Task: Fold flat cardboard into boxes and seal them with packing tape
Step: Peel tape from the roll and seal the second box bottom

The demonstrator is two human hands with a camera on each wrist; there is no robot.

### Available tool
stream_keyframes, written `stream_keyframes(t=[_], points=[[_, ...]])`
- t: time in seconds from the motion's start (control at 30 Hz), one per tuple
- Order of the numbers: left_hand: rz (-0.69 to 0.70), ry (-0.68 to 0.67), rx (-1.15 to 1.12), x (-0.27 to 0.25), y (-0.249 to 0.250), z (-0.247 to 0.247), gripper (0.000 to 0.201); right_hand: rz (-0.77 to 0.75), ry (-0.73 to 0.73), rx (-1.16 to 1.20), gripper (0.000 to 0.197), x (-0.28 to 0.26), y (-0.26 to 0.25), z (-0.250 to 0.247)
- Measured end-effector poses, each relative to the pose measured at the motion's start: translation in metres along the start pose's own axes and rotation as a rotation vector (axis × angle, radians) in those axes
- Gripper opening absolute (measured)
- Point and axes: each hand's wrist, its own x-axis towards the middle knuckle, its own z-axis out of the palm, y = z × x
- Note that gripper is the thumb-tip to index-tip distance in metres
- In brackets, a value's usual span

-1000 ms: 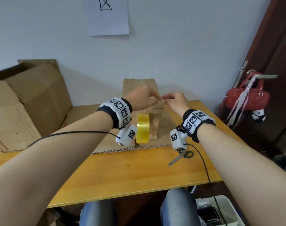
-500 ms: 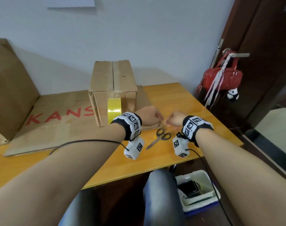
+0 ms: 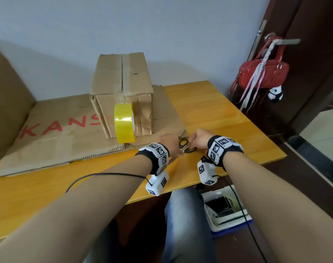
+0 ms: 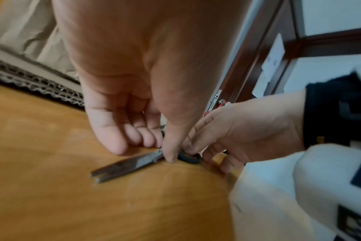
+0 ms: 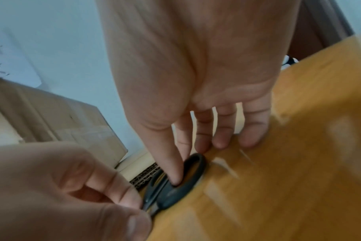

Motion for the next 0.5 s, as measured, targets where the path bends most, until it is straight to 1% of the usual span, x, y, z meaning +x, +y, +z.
stream_keyframes(t=[0.03,0.1,0.17,0.23,0.3,0.37,0.4,0.47,0.5], points=[[-0.017,-0.006,-0.020,0.001,0.001,0.001,0.032,0.002,0.014,0.033,0.021,0.000,0.002,0.002],[-0.030,-0.013,-0.042,-0.002,0.003,0.002,0.037,0.007,0.039,0.095,0.009,0.000,0.008,0.007],[-0.033,0.000,-0.055,-0.006,0.004,0.002,0.040,0.012,0.079,0.152,0.018,-0.001,0.010,0.014],[-0.038,0.010,-0.097,-0.011,0.004,0.000,0.040,0.011,0.161,0.205,0.019,-0.005,0.011,0.019],[-0.021,-0.044,-0.218,-0.015,0.003,-0.005,0.036,-0.023,0.260,0.309,0.019,-0.010,0.010,0.019],[0.026,-0.124,-0.421,-0.019,0.001,-0.012,0.028,-0.060,0.374,0.493,0.018,-0.017,0.007,0.016],[0.045,-0.113,-0.513,-0.024,0.002,-0.017,0.022,-0.072,0.448,0.589,0.018,-0.021,0.005,0.013],[0.084,-0.003,-0.609,-0.031,0.006,-0.030,0.019,-0.092,0.577,0.742,0.016,-0.030,-0.004,0.004],[0.112,0.056,-0.629,-0.034,0.010,-0.037,0.019,-0.106,0.605,0.794,0.010,-0.036,-0.011,-0.003]])
